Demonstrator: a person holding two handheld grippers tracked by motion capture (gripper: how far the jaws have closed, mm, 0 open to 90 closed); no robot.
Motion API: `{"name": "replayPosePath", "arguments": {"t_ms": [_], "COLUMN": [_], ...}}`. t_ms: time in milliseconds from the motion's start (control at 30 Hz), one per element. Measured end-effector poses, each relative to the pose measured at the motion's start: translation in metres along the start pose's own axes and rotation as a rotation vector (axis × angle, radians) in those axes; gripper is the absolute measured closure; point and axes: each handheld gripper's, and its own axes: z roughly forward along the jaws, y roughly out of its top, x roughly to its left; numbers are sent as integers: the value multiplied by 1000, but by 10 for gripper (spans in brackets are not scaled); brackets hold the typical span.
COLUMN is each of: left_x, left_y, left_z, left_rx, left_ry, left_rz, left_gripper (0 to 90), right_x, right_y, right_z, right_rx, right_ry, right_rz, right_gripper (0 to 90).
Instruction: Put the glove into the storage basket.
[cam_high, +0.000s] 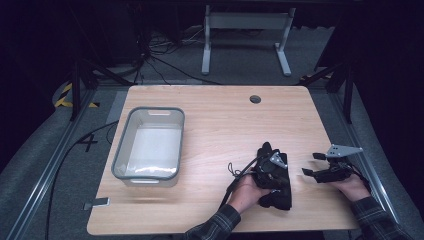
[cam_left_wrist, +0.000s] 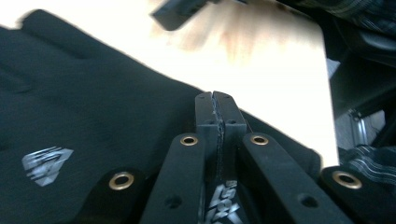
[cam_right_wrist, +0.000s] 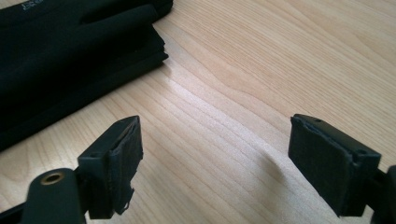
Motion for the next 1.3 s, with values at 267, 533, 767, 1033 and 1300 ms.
{"name": "replayPosePath", "arguments": {"t_ms": [267,533,767,1033,1300], "left_x": [-4,-4,-3,2,13], "left_y": [-1,-7,-19,-30,-44], "left_z": [10,5,-13,-29,-53], "left_rx": [56,113,135,142,156], "left_ry": [-4,2,42,81,154], "left_rz": [-1,-10,-16,-33,-57], "left_gripper": [899,899,899,899,899], "right_x": [0,0,1,2,2], "right_y": [-2,-3,-3,-2,-2], "right_z": [3,5,6,6,7], "right_rx": [16,14,19,25,31], "right_ry": [0,-3,-11,-14,-14], "right_rz": [-7,-15,-21,-30,-32], "right_gripper": [171,159,159,159,159]}}
